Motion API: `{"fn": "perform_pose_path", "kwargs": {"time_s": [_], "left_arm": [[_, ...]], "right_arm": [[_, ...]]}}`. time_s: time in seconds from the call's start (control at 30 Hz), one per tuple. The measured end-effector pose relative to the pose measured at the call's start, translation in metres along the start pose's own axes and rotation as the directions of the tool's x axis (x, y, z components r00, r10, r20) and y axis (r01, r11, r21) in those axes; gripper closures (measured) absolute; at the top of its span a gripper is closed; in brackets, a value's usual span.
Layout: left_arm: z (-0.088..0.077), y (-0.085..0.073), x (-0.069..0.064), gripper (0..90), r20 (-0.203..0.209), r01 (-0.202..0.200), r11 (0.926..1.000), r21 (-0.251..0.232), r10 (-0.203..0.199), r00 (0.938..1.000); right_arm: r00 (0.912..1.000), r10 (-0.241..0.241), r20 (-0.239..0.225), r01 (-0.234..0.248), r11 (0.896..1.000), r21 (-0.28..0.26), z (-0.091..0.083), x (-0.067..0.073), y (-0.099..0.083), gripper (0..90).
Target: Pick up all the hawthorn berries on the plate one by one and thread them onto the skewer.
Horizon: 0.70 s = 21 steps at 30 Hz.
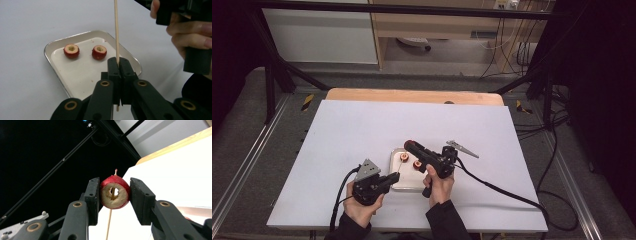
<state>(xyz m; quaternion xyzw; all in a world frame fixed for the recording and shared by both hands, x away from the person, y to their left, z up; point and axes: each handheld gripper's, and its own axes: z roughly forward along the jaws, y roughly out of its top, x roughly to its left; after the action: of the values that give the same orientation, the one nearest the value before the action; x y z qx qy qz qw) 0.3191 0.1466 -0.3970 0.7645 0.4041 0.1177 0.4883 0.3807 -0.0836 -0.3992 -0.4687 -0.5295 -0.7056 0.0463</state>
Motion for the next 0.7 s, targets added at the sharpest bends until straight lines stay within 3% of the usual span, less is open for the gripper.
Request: {"fn": "perform_pose_path", "kwargs": {"time_s": [0.17,0.2,0.27,0.33,0.43,0.5,0.7], "left_arm": [[0.005,0.001,0.004,88.9,0.012,0.014,0.9997,0.019,-0.014,0.9998],[0.005,0.002,0.004,88.9,0.007,0.010,1.0000,-0.001,-0.010,0.9999],[0.003,0.008,0.006,88.8,-0.001,0.006,1.0000,0.006,-0.006,1.0000],[0.004,0.011,0.009,88.9,0.010,0.018,0.9998,-0.004,-0.018,0.9998],[0.006,0.013,0.012,88.8,-0.018,0.012,0.9999,-0.011,-0.013,0.9998],[0.007,0.012,0.013,88.8,-0.003,0.020,0.9998,-0.001,-0.020,0.9998],[0.008,0.010,0.013,88.7,0.004,-0.012,0.9999,0.009,0.012,0.9999]], "right_arm": [[0.9999,-0.010,0.009,0.009,1.000,0.024,0.000,-0.001,-0.006,62.1],[0.9999,-0.010,0.010,0.010,0.999,0.032,0.001,-0.001,-0.007,62.1],[0.9999,0.011,-0.010,-0.010,0.998,0.068,0.003,-0.003,-0.012,62.2],[0.9997,0.019,-0.018,-0.017,0.997,0.070,0.003,-0.002,-0.017,62.1],[0.9998,-0.021,-0.006,0.022,0.991,0.132,0.007,0.002,-0.026,62.1],[0.9996,-0.027,-0.005,0.027,0.991,0.131,0.007,0.003,-0.033,62.1],[0.9965,-0.083,0.002,0.082,0.984,0.158,0.005,0.005,-0.033,61.3]]}}
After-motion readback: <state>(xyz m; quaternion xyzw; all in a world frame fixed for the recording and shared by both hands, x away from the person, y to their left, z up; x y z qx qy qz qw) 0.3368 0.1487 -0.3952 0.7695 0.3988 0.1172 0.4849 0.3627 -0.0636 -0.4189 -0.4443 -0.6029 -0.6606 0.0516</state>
